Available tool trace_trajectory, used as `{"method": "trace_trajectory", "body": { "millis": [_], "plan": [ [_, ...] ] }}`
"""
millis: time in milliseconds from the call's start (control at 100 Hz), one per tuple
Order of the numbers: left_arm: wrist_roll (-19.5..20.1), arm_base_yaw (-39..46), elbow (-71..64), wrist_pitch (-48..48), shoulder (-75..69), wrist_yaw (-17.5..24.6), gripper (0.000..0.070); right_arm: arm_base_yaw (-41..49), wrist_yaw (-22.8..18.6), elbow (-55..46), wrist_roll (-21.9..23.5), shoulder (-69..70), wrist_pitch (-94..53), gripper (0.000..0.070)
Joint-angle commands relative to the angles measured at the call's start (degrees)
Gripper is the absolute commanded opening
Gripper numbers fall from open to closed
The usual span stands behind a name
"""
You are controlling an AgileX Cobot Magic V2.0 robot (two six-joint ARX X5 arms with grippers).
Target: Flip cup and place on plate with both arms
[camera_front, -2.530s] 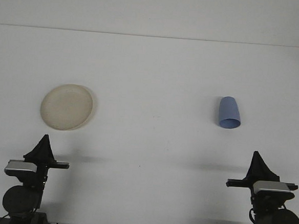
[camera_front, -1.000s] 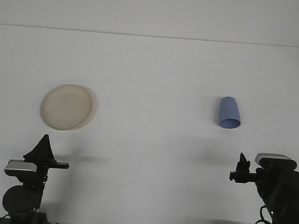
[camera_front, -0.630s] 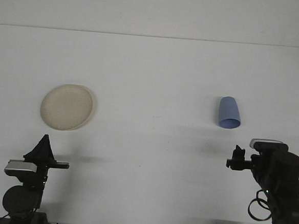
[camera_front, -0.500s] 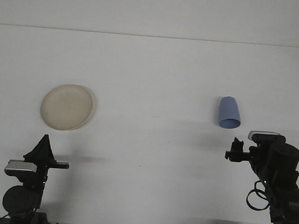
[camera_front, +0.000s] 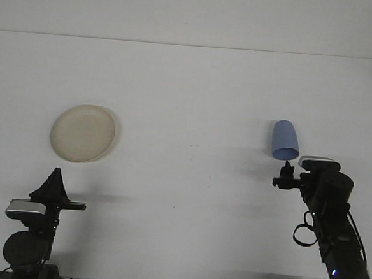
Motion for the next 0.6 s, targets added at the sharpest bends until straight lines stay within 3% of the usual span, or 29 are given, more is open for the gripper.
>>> {"method": "trace_trajectory", "body": {
  "millis": [0,420,590],
  "plan": [
    [0.1,0.0,-1.2,0.8,-0.1,0.1,0.0011,0.0,1.0,-1.0,0.9,1.7,3.1,0.0478],
    [0.1,0.0,-1.2,0.9,-0.1,0.1,0.0011,-1.5,0.9,-3.9,-2.2,13.4,16.8,0.0478],
    [0.1,0.0,-1.2,0.9,-0.1,0.1,0.0011,-2.8,-1.2,-3.9,-2.2,18.6,22.3,0.0478]
  ]
}}
